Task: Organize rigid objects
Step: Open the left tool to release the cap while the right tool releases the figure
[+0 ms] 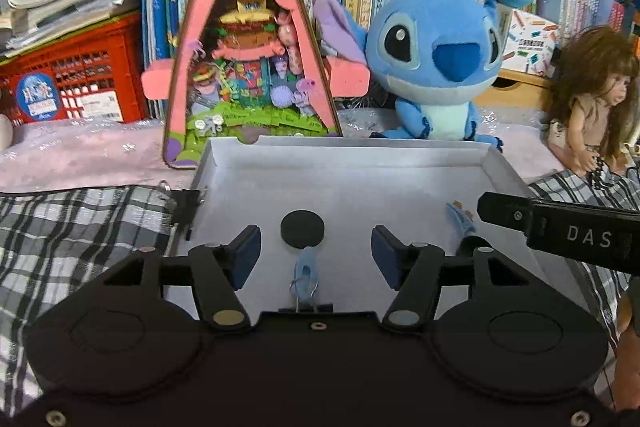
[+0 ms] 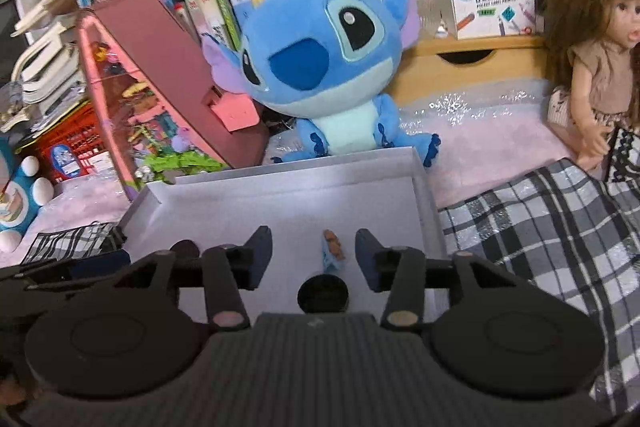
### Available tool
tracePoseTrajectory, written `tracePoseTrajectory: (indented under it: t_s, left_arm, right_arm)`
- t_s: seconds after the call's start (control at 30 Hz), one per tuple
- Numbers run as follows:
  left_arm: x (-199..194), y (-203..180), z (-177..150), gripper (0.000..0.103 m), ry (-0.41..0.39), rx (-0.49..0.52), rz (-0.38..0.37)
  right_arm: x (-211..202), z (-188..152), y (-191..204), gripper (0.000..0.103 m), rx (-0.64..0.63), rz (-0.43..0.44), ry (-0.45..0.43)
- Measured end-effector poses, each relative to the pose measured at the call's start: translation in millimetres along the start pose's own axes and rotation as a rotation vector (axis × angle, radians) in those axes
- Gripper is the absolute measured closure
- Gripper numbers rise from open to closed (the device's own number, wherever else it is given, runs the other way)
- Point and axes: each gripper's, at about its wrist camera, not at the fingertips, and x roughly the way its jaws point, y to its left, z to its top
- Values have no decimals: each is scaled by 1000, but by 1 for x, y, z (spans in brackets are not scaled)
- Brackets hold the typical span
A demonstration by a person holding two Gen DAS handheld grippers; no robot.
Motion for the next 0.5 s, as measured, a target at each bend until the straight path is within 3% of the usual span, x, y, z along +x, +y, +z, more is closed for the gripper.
tracePoseTrajectory:
  t_s: [0.5]
  left_arm:
    - [-77,0,-39,41,-44,13,-35]
  right_arm:
    - [-69,-43,7,29,-102,-3,-57]
